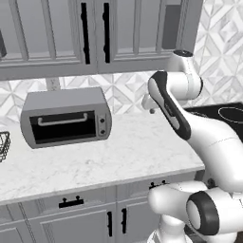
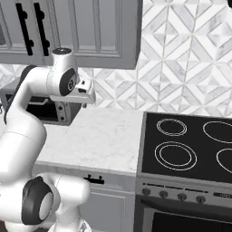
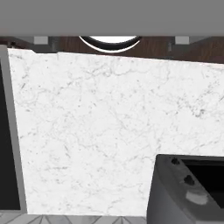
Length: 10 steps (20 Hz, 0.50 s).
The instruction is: Take a straw from the drawer in front and place it inside the glass cup on the dining counter.
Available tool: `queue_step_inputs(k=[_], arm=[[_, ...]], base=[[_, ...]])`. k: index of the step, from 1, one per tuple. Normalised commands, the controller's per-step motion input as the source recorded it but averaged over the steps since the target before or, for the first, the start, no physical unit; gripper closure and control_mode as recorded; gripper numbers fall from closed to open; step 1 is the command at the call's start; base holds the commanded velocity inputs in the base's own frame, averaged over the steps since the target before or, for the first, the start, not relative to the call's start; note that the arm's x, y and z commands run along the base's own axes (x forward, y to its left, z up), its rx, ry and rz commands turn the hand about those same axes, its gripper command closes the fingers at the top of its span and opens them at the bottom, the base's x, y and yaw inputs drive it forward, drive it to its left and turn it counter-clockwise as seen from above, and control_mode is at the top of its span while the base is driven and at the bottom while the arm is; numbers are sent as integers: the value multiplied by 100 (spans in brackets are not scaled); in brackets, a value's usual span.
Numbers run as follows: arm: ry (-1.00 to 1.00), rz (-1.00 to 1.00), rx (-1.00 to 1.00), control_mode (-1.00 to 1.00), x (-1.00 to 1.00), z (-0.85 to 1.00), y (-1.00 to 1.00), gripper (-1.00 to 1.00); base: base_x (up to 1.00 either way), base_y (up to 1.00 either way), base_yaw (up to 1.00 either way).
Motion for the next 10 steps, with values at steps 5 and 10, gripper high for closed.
queue_step_inputs(k=[5,10], arm=[[0,0,0,100,0,0,0,-100],[0,0,0,100,0,0,0,-100]], base=[[-11,68,-50],[3,50,-74]])
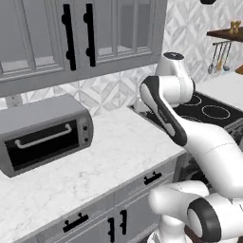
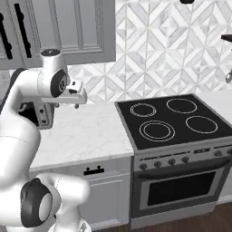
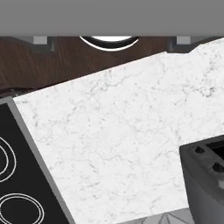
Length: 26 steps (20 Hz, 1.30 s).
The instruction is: Take a straw from the drawer in front and place it inside the glass cup on the dining counter.
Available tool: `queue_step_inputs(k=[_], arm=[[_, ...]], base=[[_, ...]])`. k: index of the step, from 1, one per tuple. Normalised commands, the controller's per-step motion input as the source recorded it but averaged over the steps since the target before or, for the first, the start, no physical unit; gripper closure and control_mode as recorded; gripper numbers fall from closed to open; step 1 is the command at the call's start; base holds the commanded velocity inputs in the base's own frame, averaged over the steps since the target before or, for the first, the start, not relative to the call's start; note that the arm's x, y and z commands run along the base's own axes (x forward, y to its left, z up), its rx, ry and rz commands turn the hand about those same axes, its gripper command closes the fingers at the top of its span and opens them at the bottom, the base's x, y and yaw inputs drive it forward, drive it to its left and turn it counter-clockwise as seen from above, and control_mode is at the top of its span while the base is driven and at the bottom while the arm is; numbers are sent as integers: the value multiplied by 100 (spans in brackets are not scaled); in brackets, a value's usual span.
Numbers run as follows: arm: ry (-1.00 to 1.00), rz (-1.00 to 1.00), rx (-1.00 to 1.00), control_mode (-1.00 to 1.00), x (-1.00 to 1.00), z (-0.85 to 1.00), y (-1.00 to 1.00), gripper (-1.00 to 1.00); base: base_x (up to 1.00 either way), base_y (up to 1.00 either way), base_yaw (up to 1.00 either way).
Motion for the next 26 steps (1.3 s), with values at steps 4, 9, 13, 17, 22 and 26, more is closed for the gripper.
queue_step_inputs(k=[4,9,13,17,22,26], arm=[[0,0,0,100,0,0,0,-100],[0,0,0,100,0,0,0,-100],[0,0,0,100,0,0,0,-100],[0,0,0,100,0,0,0,-100],[0,0,0,100,0,0,0,-100],[0,0,0,100,0,0,0,-100]], base=[[1,39,-77],[-7,49,-70],[-47,58,-55],[-49,45,-35],[-26,52,-27],[-18,65,-28]])
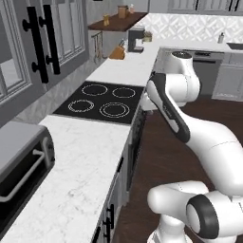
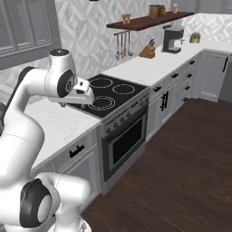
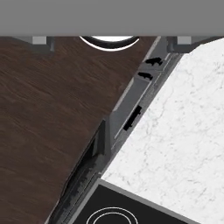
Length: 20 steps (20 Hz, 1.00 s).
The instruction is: Take a straw from the drawer in front and place it inside the glass cup on the dining counter.
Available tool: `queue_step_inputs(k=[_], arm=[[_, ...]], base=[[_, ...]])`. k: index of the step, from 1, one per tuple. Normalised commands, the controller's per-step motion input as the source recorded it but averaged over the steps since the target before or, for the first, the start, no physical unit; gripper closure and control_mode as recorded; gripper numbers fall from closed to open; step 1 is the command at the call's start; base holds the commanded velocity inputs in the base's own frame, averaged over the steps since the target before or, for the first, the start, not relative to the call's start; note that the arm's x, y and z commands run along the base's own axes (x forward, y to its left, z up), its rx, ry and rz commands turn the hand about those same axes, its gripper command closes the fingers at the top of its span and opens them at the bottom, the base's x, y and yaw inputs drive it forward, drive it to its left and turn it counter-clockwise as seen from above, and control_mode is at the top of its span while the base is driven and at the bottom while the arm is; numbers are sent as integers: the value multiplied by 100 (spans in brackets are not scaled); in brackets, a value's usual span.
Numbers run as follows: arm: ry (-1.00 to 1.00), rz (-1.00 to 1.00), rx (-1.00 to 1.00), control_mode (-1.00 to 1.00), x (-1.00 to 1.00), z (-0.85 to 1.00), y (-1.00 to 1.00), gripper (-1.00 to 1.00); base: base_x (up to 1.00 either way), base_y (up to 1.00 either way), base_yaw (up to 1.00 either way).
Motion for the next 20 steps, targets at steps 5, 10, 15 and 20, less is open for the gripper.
queue_step_inputs(k=[5,10,15,20], arm=[[0,0,0,100,0,0,0,-100],[0,-6,3,-100,-3,0,10,-100],[0,-19,42,-100,-23,4,-34,-100],[0,-3,66,-100,0,-9,-99,-100]], base=[[0,86,-29],[-4,63,-23],[0,0,0],[0,0,0]])
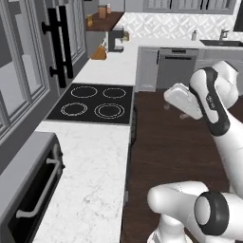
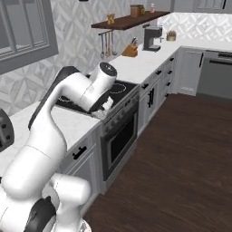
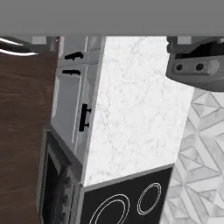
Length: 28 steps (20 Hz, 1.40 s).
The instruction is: Take a straw from the drawer in front and place it inside the glass cup on the dining counter.
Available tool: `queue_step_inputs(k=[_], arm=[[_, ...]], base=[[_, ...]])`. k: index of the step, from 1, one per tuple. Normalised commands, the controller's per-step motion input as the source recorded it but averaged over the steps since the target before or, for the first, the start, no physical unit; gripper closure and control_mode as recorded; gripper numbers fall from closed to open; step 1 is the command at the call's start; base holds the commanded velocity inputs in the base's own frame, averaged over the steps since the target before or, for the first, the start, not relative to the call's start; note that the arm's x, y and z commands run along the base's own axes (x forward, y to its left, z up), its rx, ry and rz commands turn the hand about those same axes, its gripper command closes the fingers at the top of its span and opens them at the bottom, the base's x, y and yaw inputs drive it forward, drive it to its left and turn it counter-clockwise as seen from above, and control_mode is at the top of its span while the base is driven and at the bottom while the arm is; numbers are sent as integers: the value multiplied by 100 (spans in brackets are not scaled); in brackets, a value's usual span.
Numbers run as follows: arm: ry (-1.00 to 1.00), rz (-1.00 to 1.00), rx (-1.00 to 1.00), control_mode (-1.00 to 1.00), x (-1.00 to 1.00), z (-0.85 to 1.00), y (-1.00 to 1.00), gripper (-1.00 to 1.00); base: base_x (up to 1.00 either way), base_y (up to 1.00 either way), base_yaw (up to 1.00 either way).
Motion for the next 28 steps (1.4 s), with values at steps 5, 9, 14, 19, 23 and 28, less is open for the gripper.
queue_step_inputs(k=[5,9,14,19,23,28], arm=[[0,0,61,-100,5,-58,-90,-100],[0,3,51,-100,36,-82,-48,-100],[0,9,39,-100,41,-92,-10,-100],[0,11,29,-100,34,-92,1,-100],[-10,11,13,-100,12,-69,15,-100],[-17,11,1,-100,0,-61,29,-100]], base=[[0,0,0],[0,0,0],[0,0,0],[0,0,0],[0,0,0],[0,0,0]])
